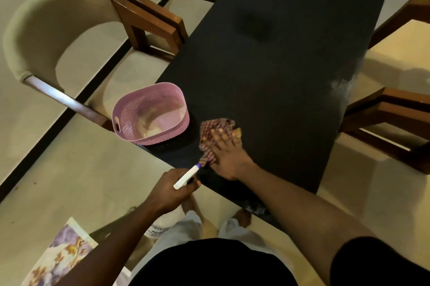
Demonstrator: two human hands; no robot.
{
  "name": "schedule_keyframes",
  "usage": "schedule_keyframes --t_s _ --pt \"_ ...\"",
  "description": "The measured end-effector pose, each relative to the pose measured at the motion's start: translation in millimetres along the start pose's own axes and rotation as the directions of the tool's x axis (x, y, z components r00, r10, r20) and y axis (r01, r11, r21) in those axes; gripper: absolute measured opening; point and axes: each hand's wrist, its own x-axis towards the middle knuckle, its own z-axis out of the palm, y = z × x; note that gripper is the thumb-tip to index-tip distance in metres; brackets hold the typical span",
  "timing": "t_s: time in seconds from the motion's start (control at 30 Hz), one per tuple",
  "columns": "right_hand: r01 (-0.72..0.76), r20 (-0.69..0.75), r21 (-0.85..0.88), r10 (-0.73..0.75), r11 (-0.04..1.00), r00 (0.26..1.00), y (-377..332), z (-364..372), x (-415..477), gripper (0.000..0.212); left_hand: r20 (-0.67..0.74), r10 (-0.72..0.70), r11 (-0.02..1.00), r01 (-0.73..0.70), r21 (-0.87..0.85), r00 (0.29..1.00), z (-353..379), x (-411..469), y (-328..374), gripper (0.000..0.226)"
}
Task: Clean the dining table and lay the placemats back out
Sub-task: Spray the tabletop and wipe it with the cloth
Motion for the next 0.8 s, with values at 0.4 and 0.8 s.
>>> schedule_keyframes --t_s 0.4,0.8 --pt "-0.183 -0.071 0.135 0.193 0.974 0.979 -26 93 -139 0.080 0.266 0.161 0.983 -0.179 0.043 0.950 -6 33 -5 0.022" --pt "-0.741 -0.123 0.350 0.812 0.573 0.570 -46 150 -232 0.080 0.365 0.246 0.961 -0.276 0.030 0.898 -21 47 2 0.029"
